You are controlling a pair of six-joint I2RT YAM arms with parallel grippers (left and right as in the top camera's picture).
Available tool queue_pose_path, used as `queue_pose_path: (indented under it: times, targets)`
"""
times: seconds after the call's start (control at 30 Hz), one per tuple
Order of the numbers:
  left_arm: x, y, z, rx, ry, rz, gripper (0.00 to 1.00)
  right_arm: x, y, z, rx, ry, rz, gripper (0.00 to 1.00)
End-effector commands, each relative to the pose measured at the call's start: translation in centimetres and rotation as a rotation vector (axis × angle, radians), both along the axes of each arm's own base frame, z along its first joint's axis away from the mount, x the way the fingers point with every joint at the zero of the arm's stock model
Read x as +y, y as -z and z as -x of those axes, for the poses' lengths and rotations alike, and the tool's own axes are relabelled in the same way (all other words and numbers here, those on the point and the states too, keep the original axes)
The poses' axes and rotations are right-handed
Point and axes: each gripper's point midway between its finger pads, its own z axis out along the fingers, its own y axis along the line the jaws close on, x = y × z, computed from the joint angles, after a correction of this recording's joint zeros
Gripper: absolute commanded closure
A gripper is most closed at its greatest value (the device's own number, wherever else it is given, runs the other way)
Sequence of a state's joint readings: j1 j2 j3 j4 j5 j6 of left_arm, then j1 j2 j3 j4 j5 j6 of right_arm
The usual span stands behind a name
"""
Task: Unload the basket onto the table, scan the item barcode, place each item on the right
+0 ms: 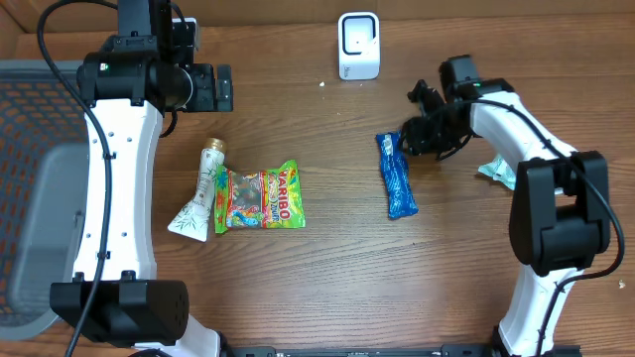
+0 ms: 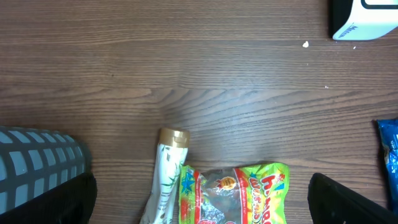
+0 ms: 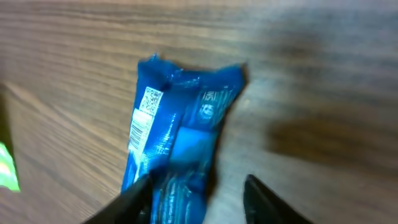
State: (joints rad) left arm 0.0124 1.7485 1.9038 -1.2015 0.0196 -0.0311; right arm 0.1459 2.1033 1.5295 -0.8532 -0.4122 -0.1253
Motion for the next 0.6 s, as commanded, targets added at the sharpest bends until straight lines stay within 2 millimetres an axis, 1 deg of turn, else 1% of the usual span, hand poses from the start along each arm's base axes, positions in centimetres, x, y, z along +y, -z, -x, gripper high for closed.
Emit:
queue_pose_path:
  times: [0.0,0.13,0.3,0.47,0.57]
  targets:
    - [-0.4,0.0,0.0,0.001,-0.005,0.015,0.00,0.1,0.1,-0.2,-0.003,0.036,-0.088,0.58]
    - [-0.4,0.0,0.0,0.001,-0.005,0.014,0.00,0.2,0.8,-0.3,-0.001,0.075,-0.102,0.62]
    - [-0.4,0.0,0.0,0.001,-0.005,0.015,0.00,0.1,1.9,0.4,0.039,0.121,-0.108,0.69]
    - [-0.4,0.0,0.0,0.001,-0.005,0.015,0.00,1.1,2.0,1.5,0.087,0.124,-0.141,0.72]
    - [-0.4,0.0,0.0,0.001,-0.005,0.015,0.00,1.4,2.0,2.0,0.126,0.155,-0.144,0.74]
